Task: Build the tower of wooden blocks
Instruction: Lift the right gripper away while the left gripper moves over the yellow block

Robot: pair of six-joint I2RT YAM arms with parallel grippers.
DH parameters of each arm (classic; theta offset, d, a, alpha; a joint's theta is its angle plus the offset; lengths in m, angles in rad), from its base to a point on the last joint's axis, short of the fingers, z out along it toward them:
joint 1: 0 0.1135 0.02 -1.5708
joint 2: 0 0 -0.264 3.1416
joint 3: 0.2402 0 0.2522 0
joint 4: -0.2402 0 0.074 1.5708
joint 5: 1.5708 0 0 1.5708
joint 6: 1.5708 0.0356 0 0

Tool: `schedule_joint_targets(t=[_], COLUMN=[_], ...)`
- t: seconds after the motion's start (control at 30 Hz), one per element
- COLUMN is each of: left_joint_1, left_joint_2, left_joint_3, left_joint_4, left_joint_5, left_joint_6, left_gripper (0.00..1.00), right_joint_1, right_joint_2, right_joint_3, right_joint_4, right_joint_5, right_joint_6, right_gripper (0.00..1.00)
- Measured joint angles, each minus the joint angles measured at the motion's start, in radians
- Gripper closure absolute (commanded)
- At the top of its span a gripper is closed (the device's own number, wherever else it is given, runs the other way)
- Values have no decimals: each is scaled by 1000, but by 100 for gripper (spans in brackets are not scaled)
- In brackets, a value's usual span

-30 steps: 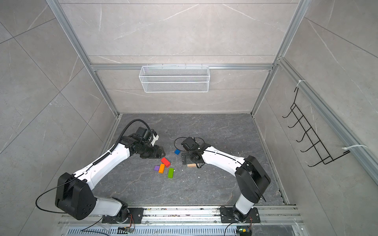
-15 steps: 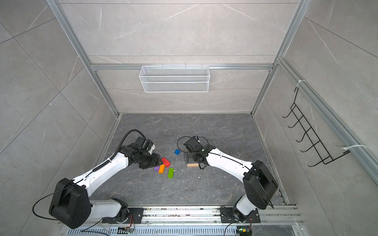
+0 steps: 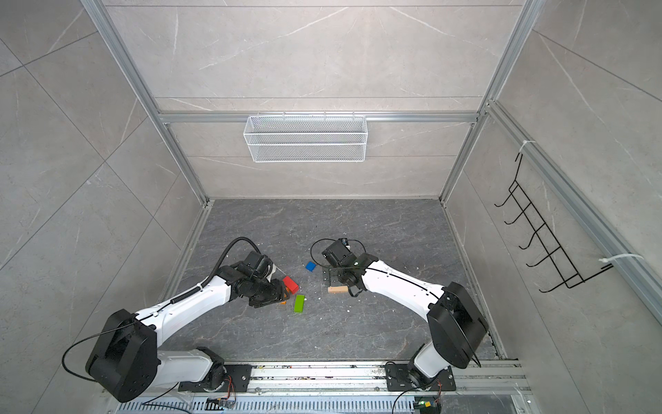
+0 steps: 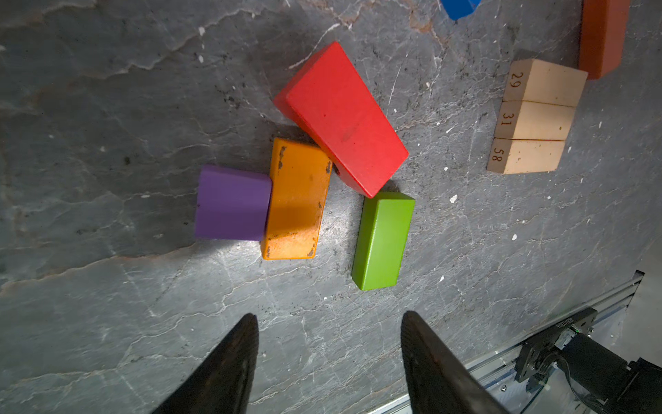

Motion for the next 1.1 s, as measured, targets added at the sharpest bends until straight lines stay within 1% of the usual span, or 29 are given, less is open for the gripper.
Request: schedule_joint_targets(t=[0.5,0.8,0.97,1.1], left_joint_1=[-6,-19,-22,-23], left_joint_2=[125,192,224,253], left_joint_3=[11,61,101,138], left_joint_4=[23,25,11,2], left_joint_5=[-34,-60,-99,-124], left_joint_6=[10,30,48,66], left_gripper=[38,42,43,46], right_joint_1=[0,0,0,0], right_joint_2=[0,0,0,0], right_joint_3=[0,0,0,0], right_joint_4=[-9,-31,-39,-44], right_joint_5=[28,41,45,48], right_joint_6=[0,0,0,0], right_gripper=[5,6,6,7])
